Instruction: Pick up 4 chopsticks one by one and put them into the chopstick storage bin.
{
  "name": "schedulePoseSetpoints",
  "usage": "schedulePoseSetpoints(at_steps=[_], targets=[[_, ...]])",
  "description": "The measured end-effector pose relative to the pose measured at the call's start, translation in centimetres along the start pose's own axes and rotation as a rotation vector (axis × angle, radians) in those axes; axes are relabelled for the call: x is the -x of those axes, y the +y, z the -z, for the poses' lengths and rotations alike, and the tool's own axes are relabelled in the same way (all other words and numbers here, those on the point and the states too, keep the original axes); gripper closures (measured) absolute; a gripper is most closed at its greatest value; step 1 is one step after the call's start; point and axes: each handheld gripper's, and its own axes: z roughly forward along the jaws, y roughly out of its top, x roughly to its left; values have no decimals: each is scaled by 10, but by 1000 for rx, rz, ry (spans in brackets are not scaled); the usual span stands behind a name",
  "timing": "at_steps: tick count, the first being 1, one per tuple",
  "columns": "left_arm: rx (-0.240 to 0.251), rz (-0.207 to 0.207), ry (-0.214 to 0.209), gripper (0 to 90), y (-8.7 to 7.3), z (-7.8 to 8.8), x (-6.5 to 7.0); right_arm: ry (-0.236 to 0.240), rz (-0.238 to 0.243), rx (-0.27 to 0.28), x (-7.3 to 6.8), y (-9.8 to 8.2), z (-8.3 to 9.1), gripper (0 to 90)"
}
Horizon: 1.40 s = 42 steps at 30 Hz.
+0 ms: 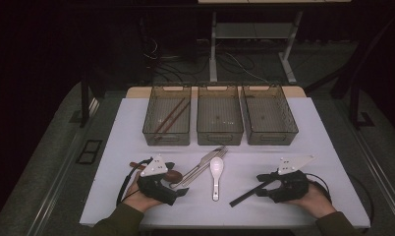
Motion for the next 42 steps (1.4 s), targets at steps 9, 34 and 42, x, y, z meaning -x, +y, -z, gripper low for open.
schedulePoseSetpoints(at_steps=[9,34,42], targets=[[5,9,-4,16,0,0,-1,60,59,-53,-8,13,-23,532],[-7,11,-8,26,1,0,0,145,299,-175,-29,28,-65,662],[-6,10,-12,26,1,0,0,126,332,-172,-29,28,-65,740]])
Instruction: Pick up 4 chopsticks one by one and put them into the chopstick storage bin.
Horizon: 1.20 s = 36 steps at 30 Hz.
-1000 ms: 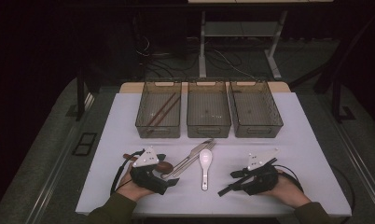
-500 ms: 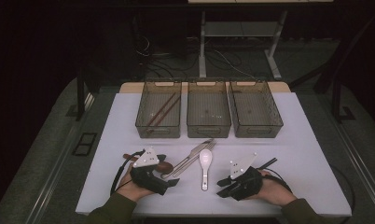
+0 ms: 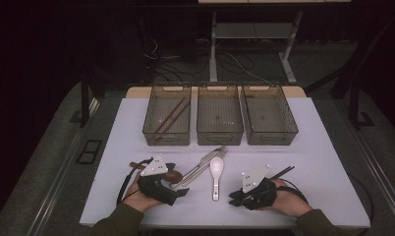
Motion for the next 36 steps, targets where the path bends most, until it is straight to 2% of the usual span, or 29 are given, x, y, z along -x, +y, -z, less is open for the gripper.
schedulePoseSetpoints(at_steps=[14,19,28,36], targets=[[0,1,-4,26,0,0,0,2,-14,14,11,3,-4,752],[0,0,-8,27,0,0,1,-20,-19,10,16,4,-5,756],[1,-2,-14,28,0,0,1,-32,-26,19,24,6,-7,761],[5,-5,-15,28,0,-1,2,-67,-56,22,35,8,-9,765]])
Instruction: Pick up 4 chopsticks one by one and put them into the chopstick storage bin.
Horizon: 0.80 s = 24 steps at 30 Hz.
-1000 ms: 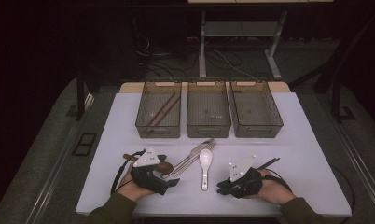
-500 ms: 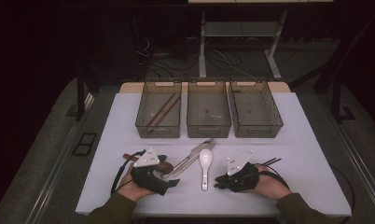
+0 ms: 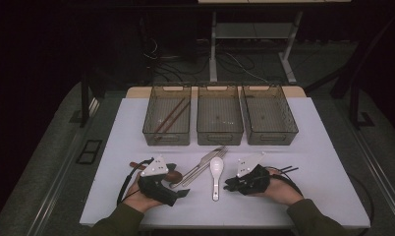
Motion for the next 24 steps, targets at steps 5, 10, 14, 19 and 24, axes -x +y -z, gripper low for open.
schedulePoseSetpoints(at_steps=[5,10,14,19,24], targets=[[-4,-1,-2,28,0,0,0,-11,-38,18,5,0,-2,765],[-1,-2,-3,28,0,0,0,-35,-54,19,10,1,-3,766],[0,-3,-6,28,0,1,1,-39,-79,30,16,1,-4,765],[4,-1,-7,28,0,1,1,-48,-92,46,18,-1,2,619],[1,-3,-8,28,0,1,1,-81,-170,104,22,-8,30,612]])
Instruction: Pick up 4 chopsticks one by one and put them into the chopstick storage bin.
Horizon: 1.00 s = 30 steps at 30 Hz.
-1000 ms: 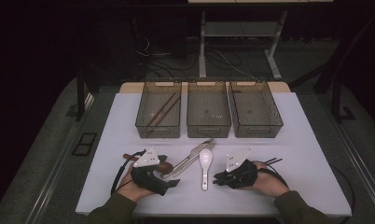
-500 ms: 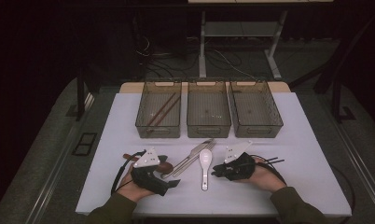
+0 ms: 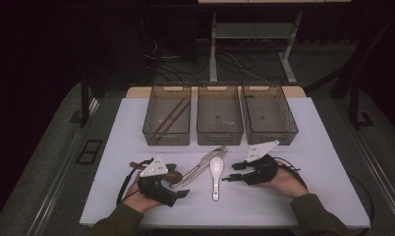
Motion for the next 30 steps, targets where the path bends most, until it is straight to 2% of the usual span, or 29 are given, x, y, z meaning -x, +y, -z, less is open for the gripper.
schedulePoseSetpoints(at_steps=[3,6,11,13,18,20,24,27,30], targets=[[0,-1,0,28,0,0,0,-51,-38,4,10,-9,20,666],[-1,1,2,28,0,0,0,-118,-89,-23,23,-23,42,732],[-2,2,1,28,0,0,0,-231,-199,-48,45,-55,80,841],[0,0,0,28,0,-1,0,-271,-240,-45,52,-68,92,854],[-3,1,-3,28,0,-1,0,-297,-272,-44,61,-86,107,832],[-3,1,-3,28,0,-1,0,-302,-276,-50,63,-89,108,771],[-2,5,-4,28,-1,-1,-1,-239,-234,-46,60,-95,110,611],[-10,5,-4,28,-1,-2,-2,-215,-211,-67,58,-99,107,553],[-12,6,-5,29,-1,-3,-1,-216,-193,-77,60,-98,103,531]])
